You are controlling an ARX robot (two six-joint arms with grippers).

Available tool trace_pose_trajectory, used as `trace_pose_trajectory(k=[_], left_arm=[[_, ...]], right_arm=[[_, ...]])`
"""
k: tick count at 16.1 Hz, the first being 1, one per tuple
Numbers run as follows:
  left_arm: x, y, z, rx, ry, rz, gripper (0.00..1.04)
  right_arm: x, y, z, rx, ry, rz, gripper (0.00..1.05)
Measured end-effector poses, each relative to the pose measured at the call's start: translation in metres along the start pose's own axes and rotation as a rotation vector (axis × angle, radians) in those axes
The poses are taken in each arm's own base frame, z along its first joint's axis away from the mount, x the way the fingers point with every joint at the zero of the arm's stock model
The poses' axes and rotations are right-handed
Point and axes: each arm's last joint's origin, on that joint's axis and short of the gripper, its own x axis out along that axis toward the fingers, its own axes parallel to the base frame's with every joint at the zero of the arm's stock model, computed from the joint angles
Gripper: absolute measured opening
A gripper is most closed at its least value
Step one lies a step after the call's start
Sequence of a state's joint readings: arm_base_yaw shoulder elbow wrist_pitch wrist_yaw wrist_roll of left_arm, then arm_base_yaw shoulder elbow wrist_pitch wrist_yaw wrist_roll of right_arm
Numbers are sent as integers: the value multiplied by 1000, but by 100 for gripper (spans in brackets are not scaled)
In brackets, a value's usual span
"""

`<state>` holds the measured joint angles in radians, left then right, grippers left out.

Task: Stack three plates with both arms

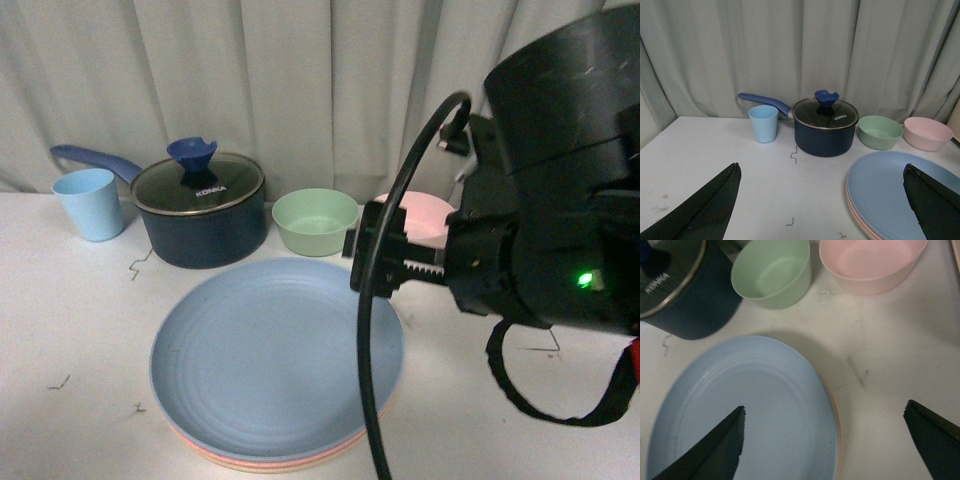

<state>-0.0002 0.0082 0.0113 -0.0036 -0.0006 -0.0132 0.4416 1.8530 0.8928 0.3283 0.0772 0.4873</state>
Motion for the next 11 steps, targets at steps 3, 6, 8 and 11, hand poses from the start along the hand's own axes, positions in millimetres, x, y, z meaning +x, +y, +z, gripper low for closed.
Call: trace_pose_trajectory(k=[3,6,8,11], left_arm=[[0,0,0,0,0,0,98],[0,0,0,0,0,0,98],[0,0,0,0,0,-2,98],[0,0,0,0,-1,0,98]], right_arm=[[-29,-7,21,50,-53,59,98],[-82,-10,58,105,-208,136,98],[-112,-16,65,13,-558,44,84],[-170,-55,29,-235,-663,-189,45]])
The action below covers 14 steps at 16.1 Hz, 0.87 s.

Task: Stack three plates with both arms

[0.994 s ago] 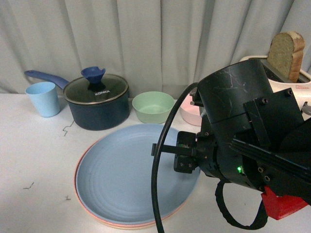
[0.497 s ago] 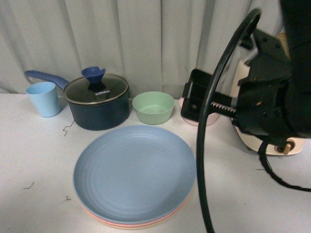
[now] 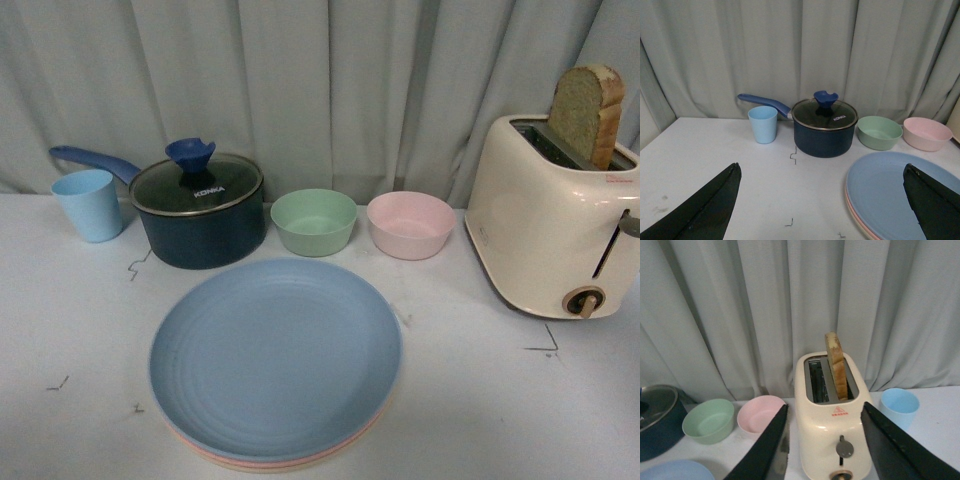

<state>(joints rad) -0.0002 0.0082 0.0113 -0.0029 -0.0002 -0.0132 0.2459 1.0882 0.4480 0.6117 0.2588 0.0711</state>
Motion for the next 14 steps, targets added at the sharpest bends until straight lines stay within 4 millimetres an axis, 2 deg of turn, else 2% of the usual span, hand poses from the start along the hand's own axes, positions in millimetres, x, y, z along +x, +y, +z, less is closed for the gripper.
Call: trace_pose_trajectory(k=[2,4,5,6,8,11,14], left_arm=[[0,0,0,0,0,0,98],[0,0,0,0,1,0,98],[0,0,0,0,1,0,98],[0,0,0,0,1,0,98],[0,0,0,0,1,0,98],[0,0,0,0,0,1,98],[0,0,0,0,1,0,98]], right_arm=[[-30,-12,-10,-39,-24,14,22],[-36,-15,-13,-41,-27,20,16],[-46,-21,-21,-48,-24,17,6],[-58,-30,-34,-58,-21,10,2],[-72,-39,-50,-59,-11,3,2],[-82,-53,-54,-58,-25,-2,2],[-93,-53,-60,-58,-31,14,2]])
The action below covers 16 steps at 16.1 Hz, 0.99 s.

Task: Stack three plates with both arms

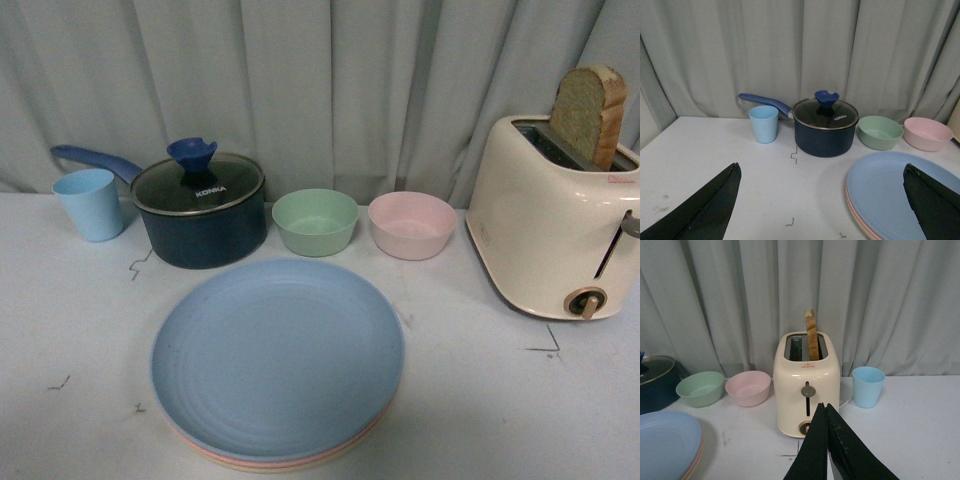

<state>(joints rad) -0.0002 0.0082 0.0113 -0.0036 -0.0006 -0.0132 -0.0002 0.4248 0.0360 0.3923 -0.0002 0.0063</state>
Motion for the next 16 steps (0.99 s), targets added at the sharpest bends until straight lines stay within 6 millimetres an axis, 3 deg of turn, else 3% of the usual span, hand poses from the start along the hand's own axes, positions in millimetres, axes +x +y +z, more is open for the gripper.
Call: trace_pose_trajectory(k=[3,16], left_arm=[[0,0,0,0,0,0,98],[0,0,0,0,0,0,98]], right_arm=[[-13,0,-5,0,-11,0,2],[-24,0,-12,0,48,2,2]])
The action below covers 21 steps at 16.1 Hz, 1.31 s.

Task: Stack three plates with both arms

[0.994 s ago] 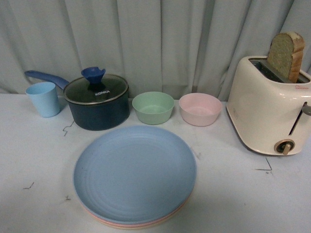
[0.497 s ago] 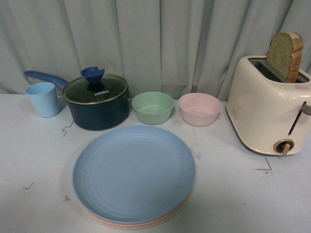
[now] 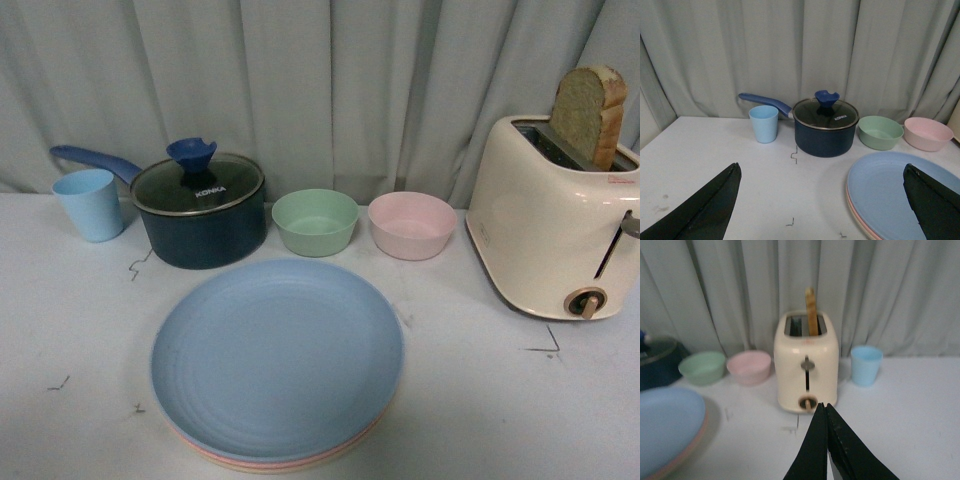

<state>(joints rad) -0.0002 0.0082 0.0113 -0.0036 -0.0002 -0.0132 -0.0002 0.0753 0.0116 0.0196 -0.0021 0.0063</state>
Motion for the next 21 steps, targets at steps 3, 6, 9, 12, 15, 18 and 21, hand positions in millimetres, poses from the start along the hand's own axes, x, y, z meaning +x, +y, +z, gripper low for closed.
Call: trace_pose_trajectory(k=[3,6,9,12,15,18,21], left_arm=[[0,0,0,0,0,0,98],[0,0,0,0,0,0,98],[0,0,0,0,0,0,98],[0,0,0,0,0,0,98],[0,0,0,0,0,0,98],[0,0,0,0,0,0,98],[0,0,0,0,0,0,98]], right_arm=[[-4,0,3,0,-42,-2,2],[-5,0,3,-1,-48,-2,10],[-5,0,3,-1,-48,-2,47],[-5,0,3,-1,-48,-2,85],[-5,0,3,-1,-48,-2,98],[-5,0,3,-1,-48,-2,98],[-5,0,3,-1,-48,-2,98]])
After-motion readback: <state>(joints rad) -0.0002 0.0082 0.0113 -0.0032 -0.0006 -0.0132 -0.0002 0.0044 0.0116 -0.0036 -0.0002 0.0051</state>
